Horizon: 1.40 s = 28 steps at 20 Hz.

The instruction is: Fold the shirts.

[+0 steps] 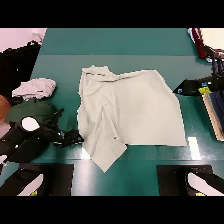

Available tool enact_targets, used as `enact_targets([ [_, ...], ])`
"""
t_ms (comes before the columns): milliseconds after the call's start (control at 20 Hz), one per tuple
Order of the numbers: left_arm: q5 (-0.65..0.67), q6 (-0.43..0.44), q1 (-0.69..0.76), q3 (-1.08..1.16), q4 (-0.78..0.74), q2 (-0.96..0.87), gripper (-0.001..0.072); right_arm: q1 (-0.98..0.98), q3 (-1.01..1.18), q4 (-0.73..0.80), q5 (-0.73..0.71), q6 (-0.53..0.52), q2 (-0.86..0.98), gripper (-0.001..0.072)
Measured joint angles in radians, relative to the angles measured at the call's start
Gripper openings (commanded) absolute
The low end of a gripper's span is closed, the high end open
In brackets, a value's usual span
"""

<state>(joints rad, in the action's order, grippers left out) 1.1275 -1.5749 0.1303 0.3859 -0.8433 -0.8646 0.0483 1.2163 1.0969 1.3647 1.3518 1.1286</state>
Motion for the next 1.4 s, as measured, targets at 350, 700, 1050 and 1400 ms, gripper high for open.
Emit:
enact_targets([
  [350,-0.067,-0.006,0.003,-0.029,0.040,0.009,0.0501,0.000,-0.004,-0.006,-0.001,0.000,-0.006,0.0449],
  [700,-0.094,0.010,0.002,-0.093,0.100,0.009,0.0499,0.000,-0.004,-0.013,-0.003,0.000,-0.006,0.0448],
  [1050,-0.203,0.047,0.003,-0.111,0.152,0.008,0.0025,0.000,-0.004,-0.029,-0.023,0.000,-0.006,0.0448],
  [1400,-0.196,0.101,0.003,0.002,0.175,0.010,0.0024,-0.060,-0.021,-0.016,0.045,0.000,-0.014,0.0430],
])
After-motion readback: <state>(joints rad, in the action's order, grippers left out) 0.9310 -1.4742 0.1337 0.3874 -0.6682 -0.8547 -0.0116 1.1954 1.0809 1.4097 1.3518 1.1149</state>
